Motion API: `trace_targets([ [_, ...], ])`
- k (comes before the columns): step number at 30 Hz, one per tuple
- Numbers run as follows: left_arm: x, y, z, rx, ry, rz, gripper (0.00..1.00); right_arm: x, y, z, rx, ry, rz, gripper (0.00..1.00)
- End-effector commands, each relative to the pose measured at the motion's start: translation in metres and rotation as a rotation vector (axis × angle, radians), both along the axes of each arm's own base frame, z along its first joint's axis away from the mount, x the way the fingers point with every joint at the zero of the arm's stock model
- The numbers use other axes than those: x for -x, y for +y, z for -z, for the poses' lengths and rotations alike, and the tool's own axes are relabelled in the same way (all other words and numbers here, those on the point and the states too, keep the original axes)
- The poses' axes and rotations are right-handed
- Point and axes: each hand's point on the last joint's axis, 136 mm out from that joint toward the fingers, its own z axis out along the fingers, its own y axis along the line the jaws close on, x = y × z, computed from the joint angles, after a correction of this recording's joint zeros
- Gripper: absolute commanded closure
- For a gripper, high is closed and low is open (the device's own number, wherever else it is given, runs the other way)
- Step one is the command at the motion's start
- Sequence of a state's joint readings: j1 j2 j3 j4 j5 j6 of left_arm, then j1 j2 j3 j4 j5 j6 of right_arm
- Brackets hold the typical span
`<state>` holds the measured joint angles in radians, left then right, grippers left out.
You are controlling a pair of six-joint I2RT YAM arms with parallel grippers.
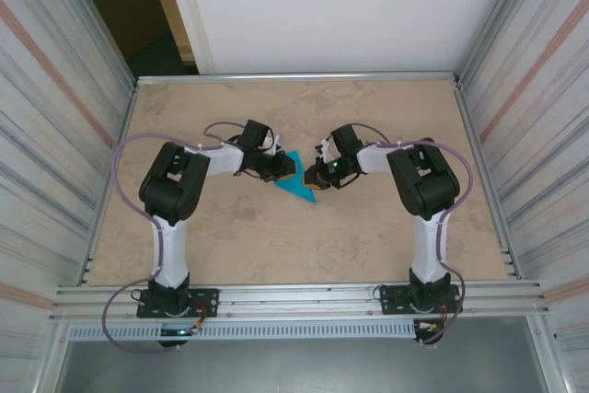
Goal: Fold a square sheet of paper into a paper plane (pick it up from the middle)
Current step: Fourth fold the wing at the center of the table.
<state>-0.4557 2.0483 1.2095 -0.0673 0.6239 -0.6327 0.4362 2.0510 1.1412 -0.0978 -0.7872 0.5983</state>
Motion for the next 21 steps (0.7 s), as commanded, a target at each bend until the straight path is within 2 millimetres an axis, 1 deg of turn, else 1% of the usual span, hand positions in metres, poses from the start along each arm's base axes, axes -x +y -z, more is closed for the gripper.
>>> trace_targets([
  [1, 0.001, 0.005, 0.010, -0.046, 0.037, -0.015, 0.81, 0.009, -0.010, 0.022, 0.045, 0.065, 0.013, 0.91],
  [3, 0.002, 0.007, 0.015, -0.063, 0.051, -0.020, 0.81, 0.008, -0.009, 0.019, 0.041, 0.060, 0.012, 0.90],
  [6, 0.006, 0.012, 0.022, -0.097, 0.079, -0.031, 0.81, 0.006, -0.009, 0.010, 0.033, 0.048, 0.020, 0.83],
  [9, 0.011, 0.016, 0.030, -0.122, 0.101, -0.032, 0.81, 0.003, -0.013, -0.010, 0.018, 0.014, 0.046, 0.73],
  [11, 0.013, 0.017, 0.031, -0.120, 0.106, -0.030, 0.81, 0.002, -0.017, -0.024, 0.008, -0.015, 0.064, 0.66],
  [13, 0.014, 0.017, 0.032, -0.118, 0.106, -0.031, 0.81, 0.003, -0.022, -0.034, 0.001, -0.032, 0.078, 0.62],
  [16, 0.013, 0.016, 0.032, -0.116, 0.105, -0.030, 0.81, 0.003, -0.032, -0.043, 0.013, -0.056, 0.103, 0.61],
  [18, 0.013, 0.016, 0.031, -0.114, 0.104, -0.031, 0.81, 0.003, -0.036, -0.050, 0.030, -0.088, 0.105, 0.63],
  [20, 0.012, 0.015, 0.030, -0.110, 0.100, -0.029, 0.81, 0.005, -0.034, -0.055, 0.057, -0.123, 0.082, 0.68],
  [21, 0.011, 0.015, 0.029, -0.109, 0.100, -0.029, 0.81, 0.006, -0.030, -0.056, 0.069, -0.139, 0.063, 0.71],
])
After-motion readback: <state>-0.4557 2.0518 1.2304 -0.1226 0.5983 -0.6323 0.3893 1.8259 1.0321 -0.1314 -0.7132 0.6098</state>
